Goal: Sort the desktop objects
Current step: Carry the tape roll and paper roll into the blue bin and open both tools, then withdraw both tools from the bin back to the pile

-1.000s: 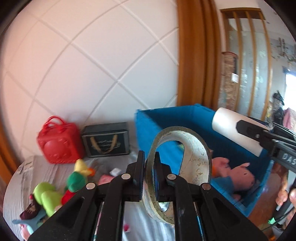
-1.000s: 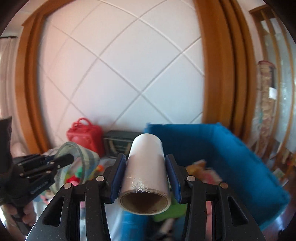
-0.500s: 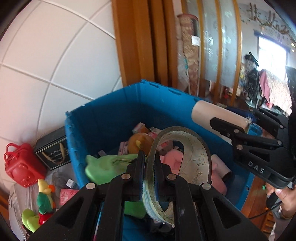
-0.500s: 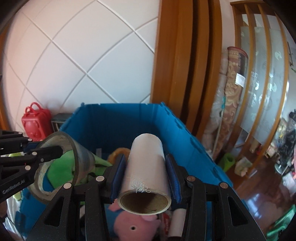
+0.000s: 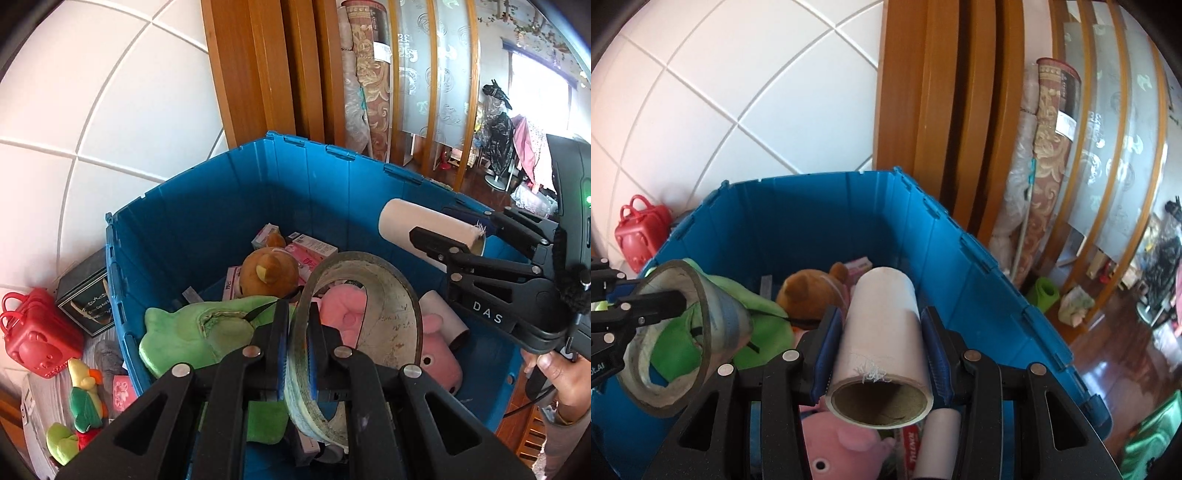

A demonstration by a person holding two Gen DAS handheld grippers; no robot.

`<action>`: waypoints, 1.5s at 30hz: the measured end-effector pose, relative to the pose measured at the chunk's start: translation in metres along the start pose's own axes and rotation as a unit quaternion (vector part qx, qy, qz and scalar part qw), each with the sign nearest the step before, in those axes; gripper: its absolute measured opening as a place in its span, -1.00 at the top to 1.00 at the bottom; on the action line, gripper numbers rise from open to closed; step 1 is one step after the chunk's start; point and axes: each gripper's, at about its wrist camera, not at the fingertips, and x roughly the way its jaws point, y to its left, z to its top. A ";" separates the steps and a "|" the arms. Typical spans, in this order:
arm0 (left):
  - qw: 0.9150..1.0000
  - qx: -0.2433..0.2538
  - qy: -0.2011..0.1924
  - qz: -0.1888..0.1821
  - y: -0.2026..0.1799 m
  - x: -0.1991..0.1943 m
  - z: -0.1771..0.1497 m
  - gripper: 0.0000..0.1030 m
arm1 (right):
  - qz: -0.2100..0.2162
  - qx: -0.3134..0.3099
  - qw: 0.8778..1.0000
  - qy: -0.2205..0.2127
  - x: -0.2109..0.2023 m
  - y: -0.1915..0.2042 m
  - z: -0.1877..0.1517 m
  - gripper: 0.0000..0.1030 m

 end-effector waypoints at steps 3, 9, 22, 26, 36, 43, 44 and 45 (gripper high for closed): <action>1.000 -0.005 0.004 0.010 0.001 0.002 -0.001 0.82 | -0.007 -0.004 1.000 0.000 0.001 0.000 0.000 0.19; 1.000 -0.011 0.026 0.002 0.002 0.007 -0.005 0.52 | -0.010 0.007 1.000 0.003 0.002 -0.004 -0.001 0.60; 0.999 -0.029 -0.020 0.023 0.010 -0.026 -0.017 -0.31 | -0.007 0.016 1.000 -0.022 -0.009 -0.004 0.002 -0.99; 0.997 -0.052 -0.055 0.029 0.016 -0.052 -0.026 -0.31 | -0.027 0.010 0.999 -0.031 -0.012 0.000 0.001 -0.99; 0.979 -0.114 -0.147 0.086 0.028 -0.113 -0.066 -0.32 | -0.013 0.049 0.998 -0.037 -0.044 0.005 -0.017 -1.00; 0.957 -0.172 -0.211 0.103 0.042 -0.138 -0.099 -0.32 | -0.007 0.033 0.993 -0.113 -0.105 0.041 -0.034 -1.00; 0.955 -0.177 -0.216 0.105 0.044 -0.139 -0.102 -0.32 | -0.007 0.033 0.991 -0.128 -0.114 0.046 -0.036 -1.00; 0.952 -0.184 -0.220 0.109 0.048 -0.141 -0.108 -0.32 | -0.002 0.030 0.989 -0.145 -0.123 0.052 -0.038 -1.00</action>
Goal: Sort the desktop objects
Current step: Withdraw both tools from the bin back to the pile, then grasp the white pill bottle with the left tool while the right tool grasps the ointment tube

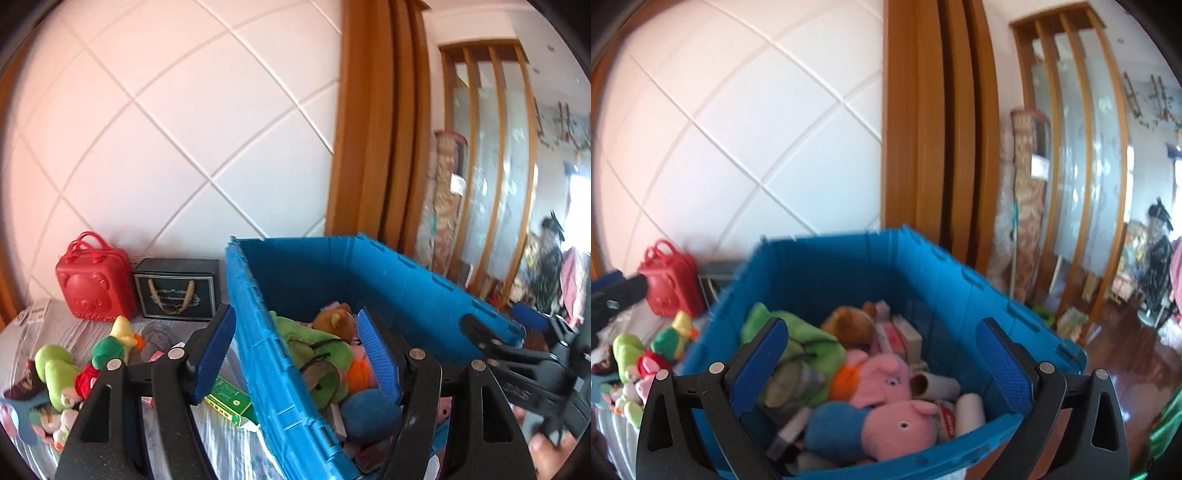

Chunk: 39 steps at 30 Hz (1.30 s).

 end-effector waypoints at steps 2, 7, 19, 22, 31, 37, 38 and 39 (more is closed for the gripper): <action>1.000 -0.012 0.000 0.013 0.013 -0.004 -0.006 -0.32 | 0.012 -0.002 0.999 -0.031 -0.017 0.014 -0.001 -1.00; 0.998 -0.032 0.014 0.061 0.051 -0.007 -0.025 -0.32 | 0.079 -0.015 0.995 -0.061 -0.030 0.062 -0.003 -1.00; 0.959 -0.079 0.132 0.240 0.198 -0.004 -0.118 -0.32 | 0.240 -0.066 0.968 -0.016 0.000 0.195 -0.021 -1.00; 0.942 -0.089 0.176 0.272 0.231 0.007 -0.154 -0.32 | 0.268 -0.087 0.960 -0.002 0.004 0.229 -0.035 -1.00; 0.926 -0.131 0.248 0.254 0.290 0.047 -0.228 -0.32 | 0.244 -0.158 0.947 0.137 0.095 0.309 -0.134 -1.00; 0.920 -0.156 0.277 0.231 0.304 0.081 -0.249 -0.32 | 0.238 -0.150 0.921 0.268 0.159 0.319 -0.197 -1.00; 0.919 -0.151 0.282 0.231 0.304 0.087 -0.251 -0.32 | 0.241 -0.145 0.918 0.281 0.164 0.318 -0.202 -1.00; 0.918 -0.146 0.290 0.230 0.303 0.094 -0.255 -0.32 | 0.245 -0.140 0.914 0.292 0.171 0.317 -0.207 -1.00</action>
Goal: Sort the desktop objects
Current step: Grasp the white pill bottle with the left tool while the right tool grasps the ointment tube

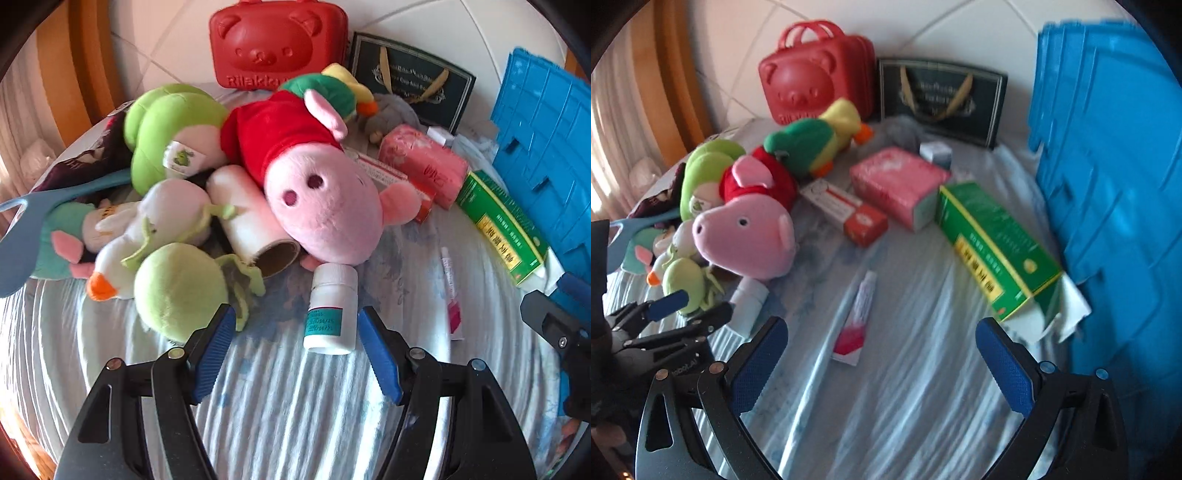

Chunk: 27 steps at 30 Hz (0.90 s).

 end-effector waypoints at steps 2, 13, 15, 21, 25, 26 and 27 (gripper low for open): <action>1.000 0.010 0.016 -0.002 -0.007 0.014 0.001 -0.32 | -0.003 0.007 1.000 0.018 0.012 -0.006 0.002 -1.00; 0.999 0.012 0.035 -0.023 0.001 0.026 -0.004 0.35 | 0.014 0.023 0.996 0.089 0.072 -0.004 0.018 0.19; 0.999 0.012 0.033 -0.019 0.003 0.024 -0.004 0.35 | 0.021 0.022 0.994 0.101 0.080 -0.001 0.019 0.19; 0.999 0.011 0.030 -0.018 0.006 0.020 -0.007 0.35 | 0.004 -0.007 0.992 0.122 0.097 0.010 0.015 0.64; 1.000 0.016 0.016 -0.013 0.004 0.009 -0.006 0.35 | 0.001 -0.013 0.993 0.121 0.091 0.011 0.013 0.66; 1.000 0.017 0.012 -0.012 0.004 0.006 -0.005 0.35 | 0.004 -0.010 0.993 0.117 0.084 0.009 0.012 0.66; 1.000 0.018 0.005 -0.011 0.004 0.001 -0.005 0.35 | 0.008 -0.008 0.994 0.111 0.076 0.009 0.012 0.66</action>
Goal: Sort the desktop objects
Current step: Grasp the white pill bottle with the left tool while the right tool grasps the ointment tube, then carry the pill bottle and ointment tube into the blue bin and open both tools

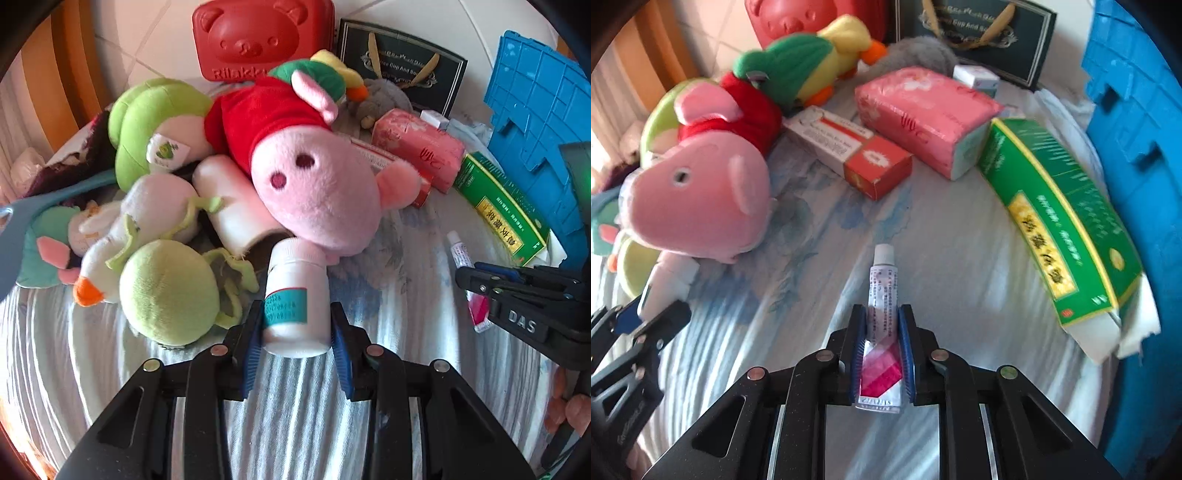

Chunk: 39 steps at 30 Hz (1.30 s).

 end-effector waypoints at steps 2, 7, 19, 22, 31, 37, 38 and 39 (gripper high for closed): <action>1.000 -0.001 -0.013 -0.002 0.001 -0.012 0.001 0.35 | 0.007 0.000 1.000 -0.019 -0.020 0.001 -0.006 0.66; 0.999 0.019 -0.045 0.000 -0.008 -0.046 0.004 0.35 | 0.023 -0.018 0.996 -0.087 -0.088 0.011 -0.022 0.66; 0.985 0.055 -0.160 -0.035 -0.047 -0.159 0.016 0.35 | 0.014 -0.029 0.970 -0.242 -0.234 0.013 -0.044 0.66; 0.978 0.073 -0.189 -0.052 -0.065 -0.189 0.022 0.35 | 0.005 -0.028 0.962 -0.273 -0.269 0.006 -0.054 0.66; 0.954 0.131 -0.228 -0.144 -0.148 -0.244 0.043 0.35 | -0.085 0.038 0.923 -0.373 -0.356 -0.057 -0.089 0.66; 0.935 0.176 -0.247 -0.183 -0.219 -0.277 0.051 0.35 | -0.169 0.114 0.910 -0.361 -0.362 -0.134 -0.108 0.66; 0.933 0.183 -0.244 -0.189 -0.231 -0.280 0.053 0.35 | -0.179 0.126 0.909 -0.354 -0.360 -0.147 -0.110 0.66; 0.931 0.191 -0.240 -0.196 -0.243 -0.284 0.054 0.35 | -0.187 0.134 0.909 -0.349 -0.359 -0.156 -0.111 0.66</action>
